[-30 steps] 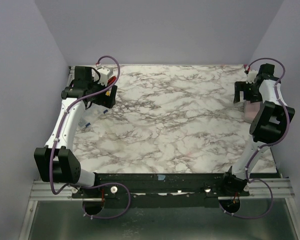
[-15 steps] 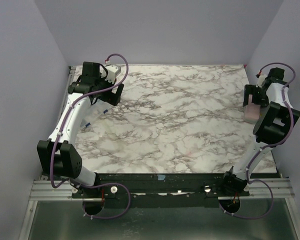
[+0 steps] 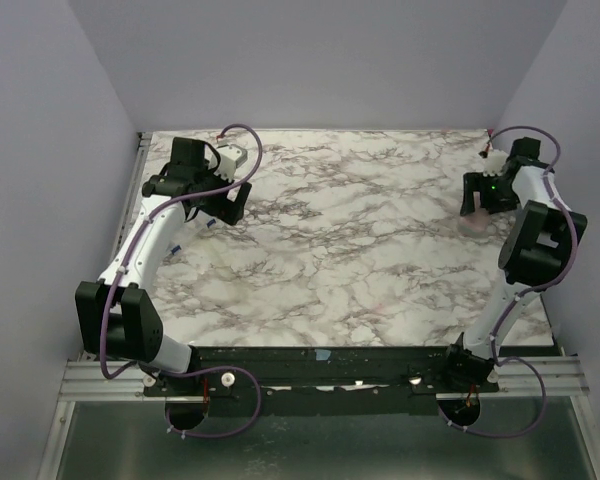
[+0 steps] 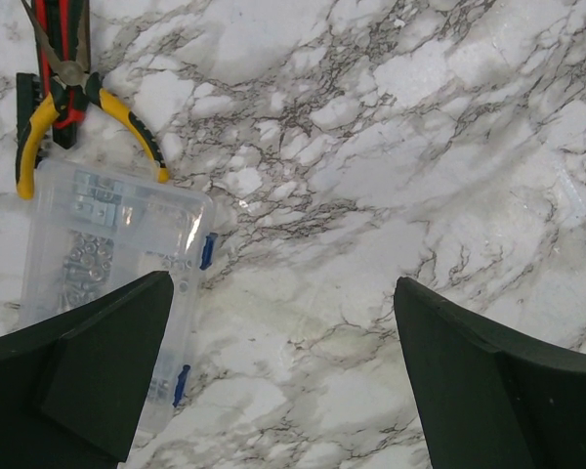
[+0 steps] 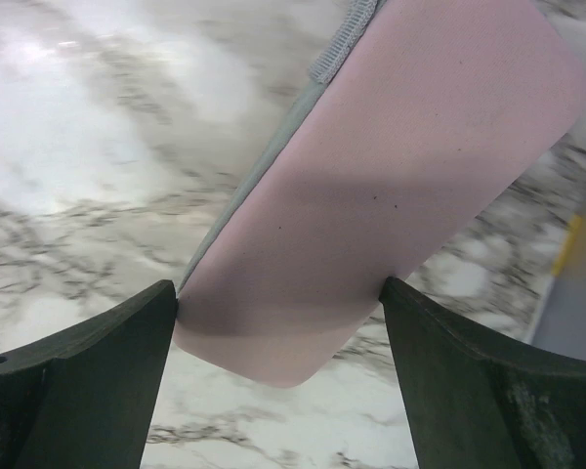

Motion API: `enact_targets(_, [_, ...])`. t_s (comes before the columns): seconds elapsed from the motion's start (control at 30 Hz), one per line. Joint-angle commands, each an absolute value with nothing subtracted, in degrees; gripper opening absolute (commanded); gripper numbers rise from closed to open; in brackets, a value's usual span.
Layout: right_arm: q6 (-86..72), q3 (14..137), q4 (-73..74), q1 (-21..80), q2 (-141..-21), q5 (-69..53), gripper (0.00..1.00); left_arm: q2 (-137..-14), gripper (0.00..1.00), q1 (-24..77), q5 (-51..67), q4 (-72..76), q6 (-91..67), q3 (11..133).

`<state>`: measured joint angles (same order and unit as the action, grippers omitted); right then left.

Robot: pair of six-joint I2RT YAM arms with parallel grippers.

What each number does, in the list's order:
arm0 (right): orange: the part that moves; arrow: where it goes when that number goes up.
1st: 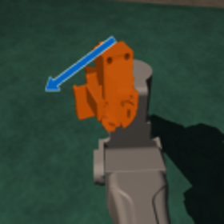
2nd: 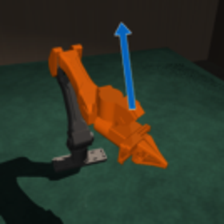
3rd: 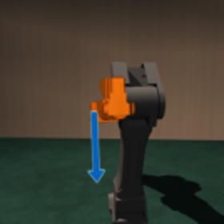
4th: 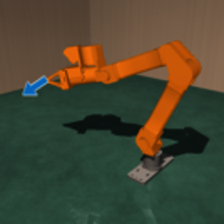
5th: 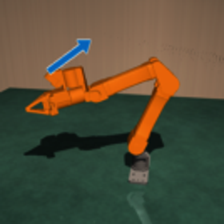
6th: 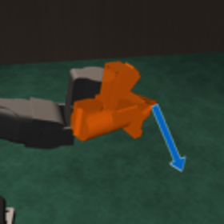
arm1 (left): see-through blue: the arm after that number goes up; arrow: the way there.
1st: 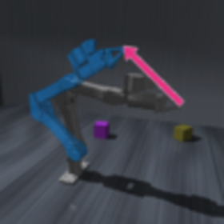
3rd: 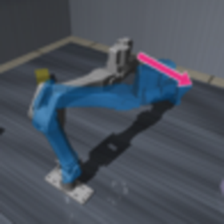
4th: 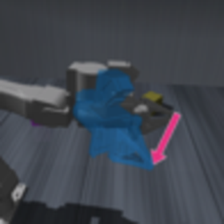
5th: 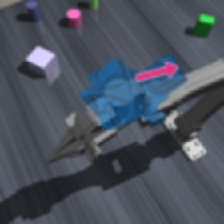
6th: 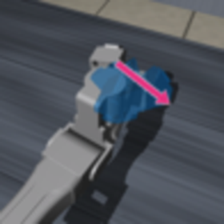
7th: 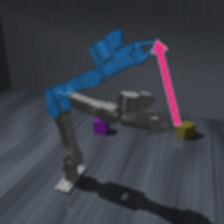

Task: Open the umbrella

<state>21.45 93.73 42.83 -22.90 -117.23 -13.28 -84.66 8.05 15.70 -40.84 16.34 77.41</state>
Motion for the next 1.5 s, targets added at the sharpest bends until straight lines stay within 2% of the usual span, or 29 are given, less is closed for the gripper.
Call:
enact_targets(0.0, [24.78, 86.17, 45.64, -13.62, -115.82, -19.79, 0.85, -81.43, 0.99, 8.17, 19.59, -38.40, 16.47, 73.26])
enact_targets(0.13, [25.90, 80.73, 43.28, -6.21, -114.13, -18.69, 0.82, -81.41, 0.99, 8.17, 19.86, -38.76, 14.59, 71.88])
enact_targets(0.33, [26.55, 72.46, 41.98, 7.09, -107.69, -24.34, 0.79, -79.23, 0.99, 8.17, 22.48, -38.70, 12.63, 69.50])
enact_targets(0.47, [34.79, 65.43, 41.95, 15.30, -100.92, -24.48, 0.85, -78.64, 0.99, 8.17, 24.82, -39.54, 11.32, 69.42])
enact_targets(0.63, [42.73, 63.46, 40.87, 15.38, -91.65, -20.30, 0.93, -77.29, 0.98, 8.17, 28.97, -37.89, 10.59, 68.46])
enact_targets(0.77, [42.86, 63.35, 39.53, 15.36, -86.40, -16.57, 0.96, -73.96, 0.98, 8.26, 35.86, -31.81, 14.64, 63.01])
enact_targets(0.9, [42.60, 62.67, 40.59, 14.41, -86.55, -13.69, 0.96, -68.94, 0.99, 10.99, 38.78, -21.47, 23.09, 55.21])
enact_targets(1.03, [40.06, 64.94, 44.48, 14.17, -86.14, -21.91, 0.96, -69.68, 0.98, 15.96, 37.07, -15.87, 28.66, 52.47])
enact_targets(1.17, [33.76, 65.88, 41.21, 14.79, -88.05, -24.12, 0.99, -72.18, 0.98, 17.46, 36.58, -9.14, 23.31, 51.88])
enact_targets(1.3, [27.28, 65.91, 37.01, 17.17, -91.58, -20.78, 1.00, -71.77, 0.98, 18.34, 34.41, -1.77, 17.98, 48.38])
enact_targets(1.47, [27.40, 61.81, 30.92, 19.32, -93.26, -15.42, 0.99, -68.75, 0.97, 18.87, 31.60, 3.76, 15.62, 44.39])
